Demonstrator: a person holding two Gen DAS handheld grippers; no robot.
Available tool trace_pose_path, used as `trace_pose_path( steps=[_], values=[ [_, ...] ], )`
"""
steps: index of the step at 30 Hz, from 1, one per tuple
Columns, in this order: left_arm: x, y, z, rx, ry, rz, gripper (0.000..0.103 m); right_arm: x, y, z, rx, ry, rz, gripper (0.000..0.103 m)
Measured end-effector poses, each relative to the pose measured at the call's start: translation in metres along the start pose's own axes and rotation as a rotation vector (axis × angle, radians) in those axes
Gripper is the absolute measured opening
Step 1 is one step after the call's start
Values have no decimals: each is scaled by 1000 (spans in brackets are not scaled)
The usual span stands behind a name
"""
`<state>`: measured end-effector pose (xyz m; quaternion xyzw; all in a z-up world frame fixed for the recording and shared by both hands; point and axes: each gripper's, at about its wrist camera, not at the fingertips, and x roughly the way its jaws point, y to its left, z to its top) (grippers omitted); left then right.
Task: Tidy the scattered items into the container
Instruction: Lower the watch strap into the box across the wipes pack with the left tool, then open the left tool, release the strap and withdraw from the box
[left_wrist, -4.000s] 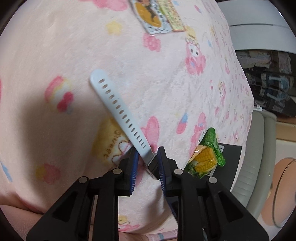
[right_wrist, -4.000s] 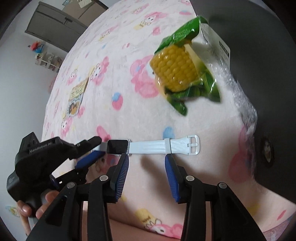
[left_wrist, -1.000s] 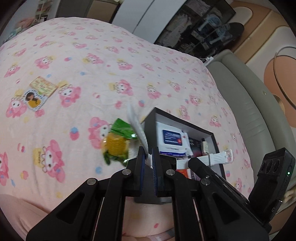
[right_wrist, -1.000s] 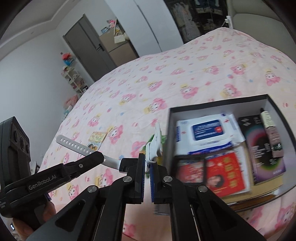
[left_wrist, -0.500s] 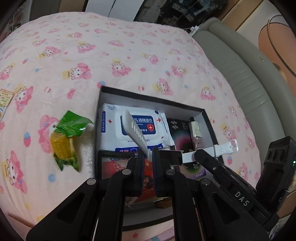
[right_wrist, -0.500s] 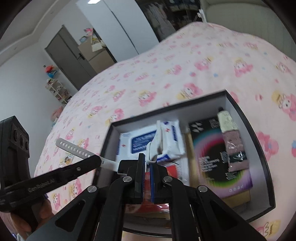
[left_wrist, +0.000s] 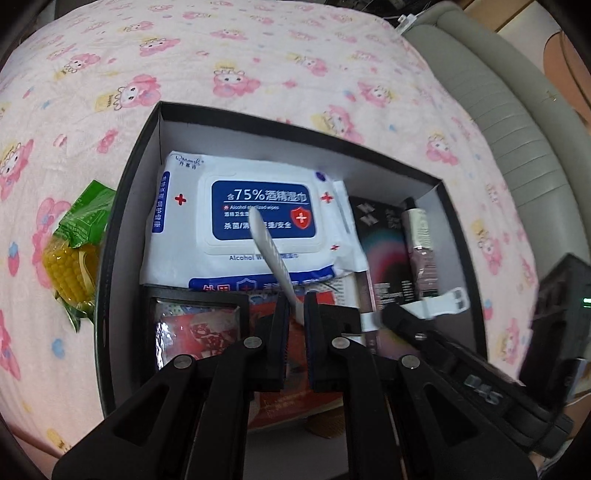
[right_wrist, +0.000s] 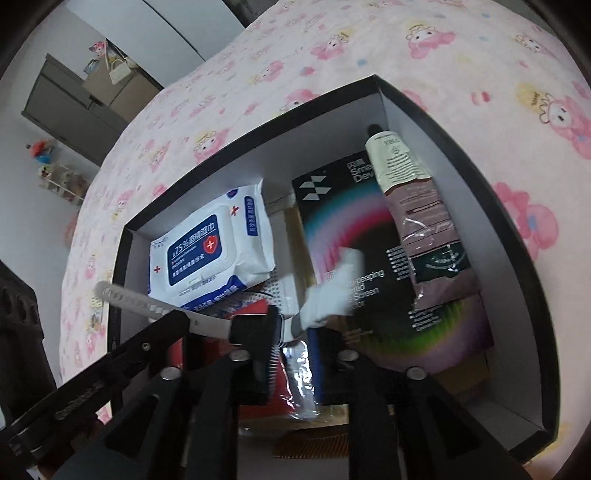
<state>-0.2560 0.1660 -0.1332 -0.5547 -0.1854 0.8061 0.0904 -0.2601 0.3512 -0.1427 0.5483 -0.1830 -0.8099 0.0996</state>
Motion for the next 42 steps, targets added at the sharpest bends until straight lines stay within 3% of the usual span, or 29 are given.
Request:
trace_pose_path(
  steps=[4, 9, 12, 18, 22, 27, 34, 42],
  values=[
    [-4, 1, -6, 3, 30, 10, 13, -14, -1, -2, 0, -61, -43, 46],
    [-9, 2, -13, 7, 67, 22, 14, -21, -10, -3, 28, -83, -99, 46],
    [-12, 3, -18, 9, 90, 30, 15, -28, -12, -4, 45, -96, -72, 46],
    [-13, -11, -20, 58, 98, -3, 15, -58, -7, -8, 29, -208, -34, 46],
    [11, -24, -18, 77, 168, 30, 15, -42, 6, -10, -31, -139, -21, 46],
    [34, -29, -17, 85, 207, 60, 15, -20, 4, -8, -53, -77, -154, 46],
    [39, -25, -5, 55, 180, 42, 15, -19, -5, -3, -11, -88, -164, 46],
    [6, -25, -13, 102, 116, 5, 13, -16, -2, -2, -29, -95, -203, 46]
  ],
)
